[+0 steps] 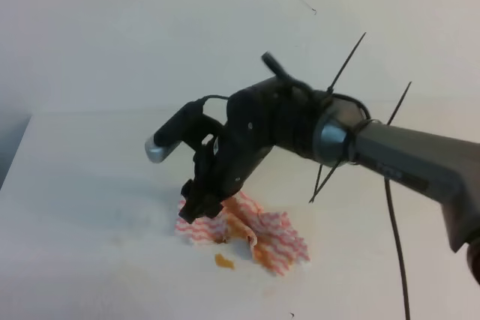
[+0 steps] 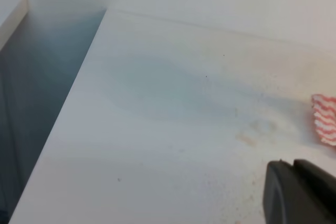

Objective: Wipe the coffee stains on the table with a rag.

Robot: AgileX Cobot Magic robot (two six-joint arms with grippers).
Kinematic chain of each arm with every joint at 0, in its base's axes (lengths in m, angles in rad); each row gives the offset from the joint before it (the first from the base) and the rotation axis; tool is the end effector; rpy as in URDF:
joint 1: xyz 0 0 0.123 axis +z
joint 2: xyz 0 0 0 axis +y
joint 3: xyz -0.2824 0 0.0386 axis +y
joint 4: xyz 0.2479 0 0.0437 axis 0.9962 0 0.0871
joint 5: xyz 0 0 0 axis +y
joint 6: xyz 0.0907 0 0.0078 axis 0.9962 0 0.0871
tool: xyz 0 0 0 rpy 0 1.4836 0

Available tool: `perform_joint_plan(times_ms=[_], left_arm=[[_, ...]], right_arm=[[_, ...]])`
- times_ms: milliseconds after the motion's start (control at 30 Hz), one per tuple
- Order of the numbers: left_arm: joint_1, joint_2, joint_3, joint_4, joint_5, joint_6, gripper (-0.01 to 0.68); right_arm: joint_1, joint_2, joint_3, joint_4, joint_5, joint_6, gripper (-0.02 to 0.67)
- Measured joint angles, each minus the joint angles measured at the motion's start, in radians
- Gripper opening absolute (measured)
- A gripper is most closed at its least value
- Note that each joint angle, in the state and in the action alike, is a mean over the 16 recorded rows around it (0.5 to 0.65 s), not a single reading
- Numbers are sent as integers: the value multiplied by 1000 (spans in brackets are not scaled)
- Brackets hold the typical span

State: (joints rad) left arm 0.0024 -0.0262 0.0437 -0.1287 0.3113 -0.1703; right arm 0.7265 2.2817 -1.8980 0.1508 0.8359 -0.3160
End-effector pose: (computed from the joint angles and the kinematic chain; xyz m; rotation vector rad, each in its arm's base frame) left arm 0.0537 -0.0035 0.1719 -0.2394 1.8005 -0.2418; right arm 0.3659 0.3387 0.1778 -1.2655 2.4125 0.3030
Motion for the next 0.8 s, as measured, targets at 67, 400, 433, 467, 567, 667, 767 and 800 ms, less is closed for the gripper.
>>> perform_joint_plan(times_ms=[67, 400, 433, 467, 567, 667, 767, 800], left_arm=[[0, 0, 0, 0, 0, 0, 1], [0, 0, 0, 0, 0, 0, 1], [0, 0, 0, 0, 0, 0, 1], [0, 0, 0, 0, 0, 0, 1], [0, 0, 0, 0, 0, 0, 1], [0, 0, 0, 0, 0, 0, 1], [0, 0, 0, 0, 0, 0, 1], [0, 0, 0, 0, 0, 0, 1]], right_arm=[[14, 14, -1, -34, -17, 17, 404], [41, 75, -12, -169, 41, 81, 246], [41, 77, -17, -169, 55, 81, 222], [41, 79, -23, -167, 69, 79, 198], [43, 81, -47, -146, 108, 65, 126], [48, 80, -75, -105, 143, 42, 64], [59, 77, -103, -59, 175, 24, 30], [63, 76, -111, -45, 185, 21, 26]])
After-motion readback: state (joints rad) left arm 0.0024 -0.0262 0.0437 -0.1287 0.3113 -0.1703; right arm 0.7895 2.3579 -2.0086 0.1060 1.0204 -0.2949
